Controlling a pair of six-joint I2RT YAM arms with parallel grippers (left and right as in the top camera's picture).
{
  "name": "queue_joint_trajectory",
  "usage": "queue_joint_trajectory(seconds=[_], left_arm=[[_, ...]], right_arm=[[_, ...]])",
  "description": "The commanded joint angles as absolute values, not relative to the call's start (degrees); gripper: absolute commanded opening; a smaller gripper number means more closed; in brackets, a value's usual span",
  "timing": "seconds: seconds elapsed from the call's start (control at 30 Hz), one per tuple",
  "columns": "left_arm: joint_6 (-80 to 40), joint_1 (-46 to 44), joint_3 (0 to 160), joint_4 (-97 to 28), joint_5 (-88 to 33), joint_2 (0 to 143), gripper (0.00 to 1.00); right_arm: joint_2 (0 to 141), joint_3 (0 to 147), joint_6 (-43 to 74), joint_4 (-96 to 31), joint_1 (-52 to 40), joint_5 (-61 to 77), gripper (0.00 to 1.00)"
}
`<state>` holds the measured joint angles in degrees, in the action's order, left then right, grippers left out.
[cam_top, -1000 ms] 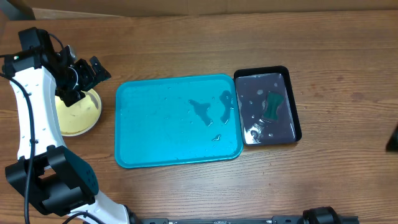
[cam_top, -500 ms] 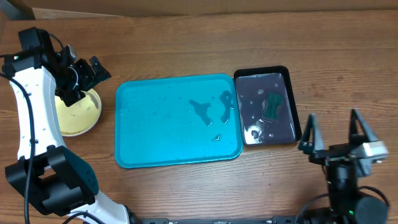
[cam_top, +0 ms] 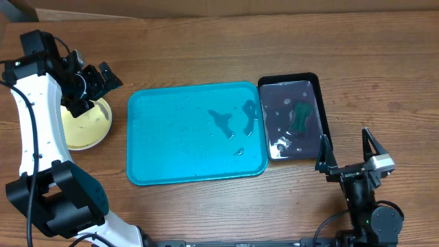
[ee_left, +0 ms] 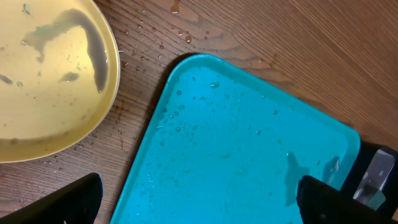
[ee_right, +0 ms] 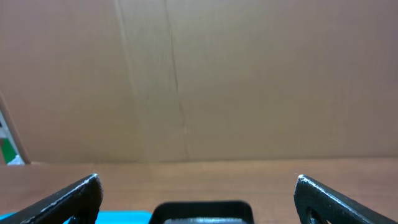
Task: Clean dirty plates on tray and stack at the side
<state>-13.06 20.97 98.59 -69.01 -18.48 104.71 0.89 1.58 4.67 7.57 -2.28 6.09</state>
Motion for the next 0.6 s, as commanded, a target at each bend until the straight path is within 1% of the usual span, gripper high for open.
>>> queue_joint_trajectory(seconds=[0.0,0.2,0.57], left_arm=[[-11.79,20.56,99.46,-68.95,-19.05,104.88,1.0],[-11.79,20.58,99.46,-68.95,-19.05,104.88,1.0],[-11.79,20.58,99.46,-68.95,-19.07,104.88,1.0]], right_arm=[[0.16,0.45,4.58,4.12,-2.0,6.63,1.0],[0.19,0.45,4.67,-4.23,-1.8,7.86,1.0],[0.27,0.45,4.64,-4.1,-1.8,7.77,1.0]])
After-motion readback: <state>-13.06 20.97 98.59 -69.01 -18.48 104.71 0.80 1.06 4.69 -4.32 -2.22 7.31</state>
